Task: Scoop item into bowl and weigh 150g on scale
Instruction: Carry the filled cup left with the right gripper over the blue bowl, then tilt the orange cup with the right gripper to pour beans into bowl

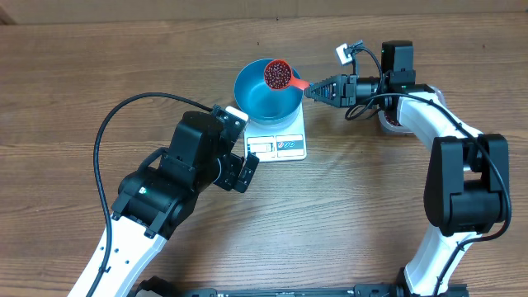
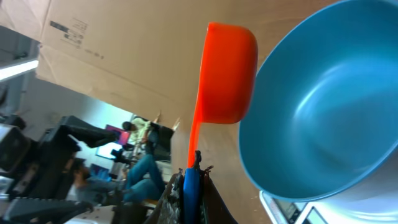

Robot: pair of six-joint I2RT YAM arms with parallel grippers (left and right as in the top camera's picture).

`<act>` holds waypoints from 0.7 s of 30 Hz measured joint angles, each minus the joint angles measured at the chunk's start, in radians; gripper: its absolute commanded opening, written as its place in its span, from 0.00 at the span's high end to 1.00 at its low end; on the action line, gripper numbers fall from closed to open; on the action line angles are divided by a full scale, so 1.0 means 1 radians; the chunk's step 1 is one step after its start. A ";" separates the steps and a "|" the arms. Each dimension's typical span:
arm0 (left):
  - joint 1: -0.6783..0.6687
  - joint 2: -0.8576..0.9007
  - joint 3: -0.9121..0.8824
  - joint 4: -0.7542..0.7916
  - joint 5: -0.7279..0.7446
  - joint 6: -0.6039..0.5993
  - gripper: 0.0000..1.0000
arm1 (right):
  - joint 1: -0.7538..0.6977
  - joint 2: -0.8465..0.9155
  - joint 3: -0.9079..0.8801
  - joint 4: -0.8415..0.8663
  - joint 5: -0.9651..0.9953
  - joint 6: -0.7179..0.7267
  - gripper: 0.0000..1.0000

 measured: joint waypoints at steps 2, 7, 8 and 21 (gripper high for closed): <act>0.000 0.000 0.000 0.000 0.000 0.000 0.01 | 0.000 0.000 0.000 0.000 0.024 -0.024 0.96; 0.000 0.000 0.000 0.000 0.000 0.000 0.00 | 0.000 0.000 0.000 0.000 0.061 -0.156 0.96; 0.000 0.000 0.000 0.000 0.000 0.000 0.01 | 0.000 0.000 0.000 0.000 0.063 -0.185 0.96; 0.000 0.000 0.000 0.000 0.000 0.000 0.00 | 0.000 0.000 0.000 0.000 0.080 -0.517 0.96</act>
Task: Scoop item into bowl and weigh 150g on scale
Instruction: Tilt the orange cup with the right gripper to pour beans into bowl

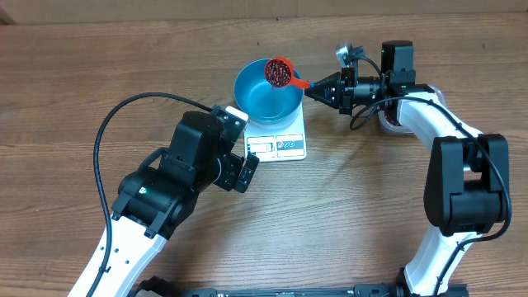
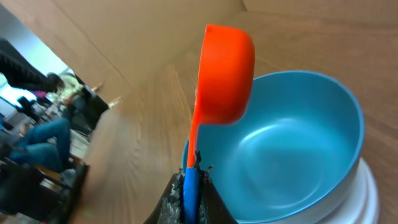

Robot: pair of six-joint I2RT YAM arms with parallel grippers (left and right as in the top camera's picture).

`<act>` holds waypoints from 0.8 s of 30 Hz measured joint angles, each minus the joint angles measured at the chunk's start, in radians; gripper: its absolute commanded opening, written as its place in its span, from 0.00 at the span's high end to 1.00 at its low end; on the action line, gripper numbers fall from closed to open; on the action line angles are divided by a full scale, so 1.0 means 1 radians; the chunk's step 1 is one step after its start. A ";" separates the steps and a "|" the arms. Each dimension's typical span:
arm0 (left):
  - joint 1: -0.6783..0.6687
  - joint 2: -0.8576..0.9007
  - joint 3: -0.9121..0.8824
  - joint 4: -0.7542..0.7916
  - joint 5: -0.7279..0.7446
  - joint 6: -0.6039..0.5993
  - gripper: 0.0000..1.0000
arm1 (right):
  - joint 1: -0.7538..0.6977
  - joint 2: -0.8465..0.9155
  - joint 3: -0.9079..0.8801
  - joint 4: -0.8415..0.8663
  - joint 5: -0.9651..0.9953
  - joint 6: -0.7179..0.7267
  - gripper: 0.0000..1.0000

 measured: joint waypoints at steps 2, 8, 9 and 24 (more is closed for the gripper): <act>0.000 0.000 0.000 0.000 0.000 0.000 0.00 | 0.000 0.000 0.000 0.000 0.027 -0.030 0.96; 0.000 0.000 0.000 0.000 0.000 0.000 0.00 | 0.000 0.000 0.000 0.000 0.108 -0.058 0.96; 0.000 0.000 0.000 0.000 0.000 0.000 0.00 | 0.000 0.000 0.000 0.000 0.121 -0.060 0.96; 0.000 0.000 0.000 0.000 0.000 0.000 0.00 | 0.000 0.000 0.000 0.006 0.204 -0.275 0.96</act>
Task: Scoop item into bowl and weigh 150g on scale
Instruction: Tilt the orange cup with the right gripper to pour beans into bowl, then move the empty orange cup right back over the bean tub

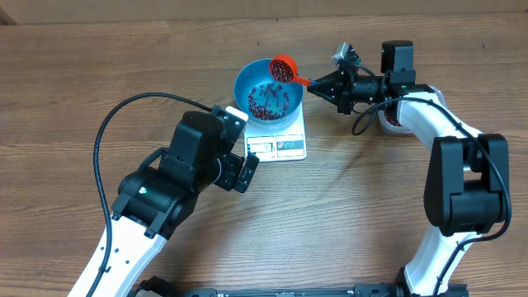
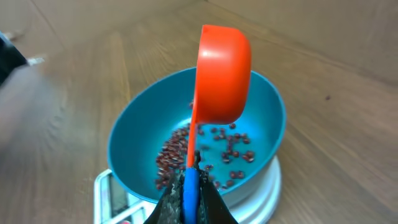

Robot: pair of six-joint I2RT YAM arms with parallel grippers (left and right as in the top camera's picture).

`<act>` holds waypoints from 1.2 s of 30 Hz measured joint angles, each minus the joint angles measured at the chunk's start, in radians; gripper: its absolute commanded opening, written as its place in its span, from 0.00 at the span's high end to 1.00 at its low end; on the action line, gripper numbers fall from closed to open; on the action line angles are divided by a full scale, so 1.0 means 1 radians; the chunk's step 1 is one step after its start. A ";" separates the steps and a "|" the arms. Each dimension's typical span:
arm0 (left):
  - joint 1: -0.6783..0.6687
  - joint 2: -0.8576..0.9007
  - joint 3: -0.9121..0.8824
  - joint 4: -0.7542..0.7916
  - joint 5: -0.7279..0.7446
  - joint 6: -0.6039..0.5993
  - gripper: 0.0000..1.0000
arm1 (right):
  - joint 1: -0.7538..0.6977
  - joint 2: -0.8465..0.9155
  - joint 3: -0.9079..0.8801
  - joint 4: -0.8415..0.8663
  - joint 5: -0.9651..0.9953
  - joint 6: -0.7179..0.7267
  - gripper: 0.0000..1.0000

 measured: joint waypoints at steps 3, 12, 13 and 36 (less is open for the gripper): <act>0.000 0.000 0.000 0.000 0.000 0.000 0.01 | 0.000 0.000 0.000 0.000 0.037 -0.074 0.96; 0.000 0.000 0.000 0.000 0.000 0.000 0.00 | 0.000 0.000 0.000 0.001 0.107 -0.451 0.96; 0.000 0.000 0.000 0.000 0.000 0.000 0.00 | 0.000 0.000 0.000 0.001 0.108 -0.481 0.96; 0.000 0.000 0.000 0.001 0.000 0.000 0.00 | -0.005 -0.214 0.000 -0.178 0.000 -0.530 0.96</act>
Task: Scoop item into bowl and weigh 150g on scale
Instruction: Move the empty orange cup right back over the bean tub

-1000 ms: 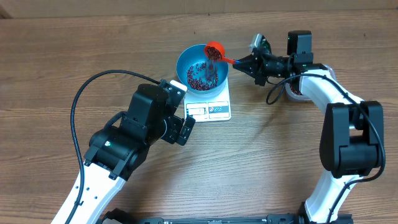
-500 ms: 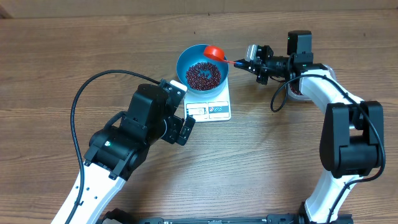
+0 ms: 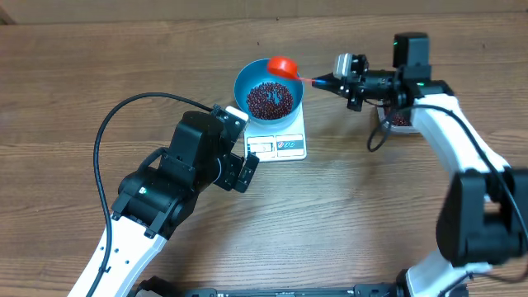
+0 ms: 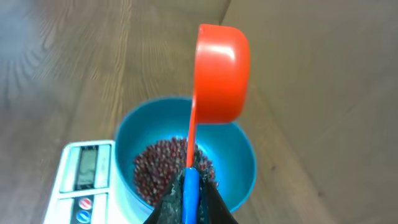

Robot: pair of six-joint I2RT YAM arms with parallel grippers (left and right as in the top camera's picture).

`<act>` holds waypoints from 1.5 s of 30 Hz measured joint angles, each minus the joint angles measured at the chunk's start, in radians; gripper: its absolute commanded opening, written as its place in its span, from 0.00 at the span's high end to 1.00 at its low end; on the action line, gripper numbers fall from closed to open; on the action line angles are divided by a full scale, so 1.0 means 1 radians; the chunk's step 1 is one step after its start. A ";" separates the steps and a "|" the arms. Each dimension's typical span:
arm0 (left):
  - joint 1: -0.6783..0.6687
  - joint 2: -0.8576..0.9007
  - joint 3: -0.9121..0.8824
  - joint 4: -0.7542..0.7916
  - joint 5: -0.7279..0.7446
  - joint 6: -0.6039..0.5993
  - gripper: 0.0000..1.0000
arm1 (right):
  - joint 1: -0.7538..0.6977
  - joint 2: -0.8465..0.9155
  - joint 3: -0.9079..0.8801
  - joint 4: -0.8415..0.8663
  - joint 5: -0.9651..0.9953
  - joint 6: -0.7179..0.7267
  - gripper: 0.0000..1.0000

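Observation:
A blue bowl (image 3: 268, 97) stands on the white scale (image 3: 279, 142) and holds a heap of dark red beans (image 3: 271, 99). The orange scoop (image 3: 283, 66) hangs over the bowl's far right rim with its bottom turned up. My right gripper (image 3: 332, 81) is shut on its thin handle. In the right wrist view the scoop (image 4: 221, 71) shows its orange back above the bowl (image 4: 242, 168), the beans (image 4: 163, 173) and the scale's display (image 4: 87, 167). The right gripper (image 4: 191, 182) pinches the blue grip. My left gripper (image 3: 242, 171) rests near the scale's front left corner.
A small container of beans (image 3: 398, 120) sits at the right, mostly hidden under my right arm. My left arm and its black cable (image 3: 107, 132) fill the table's left front. A cardboard wall runs along the far edge.
The bowl held scattered beans and now holds a heap. The scoop was tipped with beans in it; now its bottom faces up. My right wrist has shifted right.
My right gripper first held the scoop full of beans over the empty bowl. At the following moment it was still full there. Then the scoop was tipped and beans lay scattered in the bowl. Now the scoop is overturned above a heap of beans. My left arm stayed still.

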 measured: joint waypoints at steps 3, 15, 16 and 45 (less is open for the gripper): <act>0.000 0.000 0.000 0.000 0.000 0.000 0.00 | -0.018 -0.098 0.000 0.001 0.051 0.107 0.96; 0.000 0.000 0.000 0.000 0.000 0.000 0.00 | -0.285 -0.325 0.003 -0.231 0.465 0.736 0.96; 0.000 0.000 0.000 0.000 0.000 0.000 0.01 | -0.309 -0.326 0.003 -0.292 0.483 0.756 0.96; 0.000 0.000 0.000 0.000 0.000 0.000 0.00 | -0.362 -0.328 -0.165 -0.597 0.790 0.818 0.96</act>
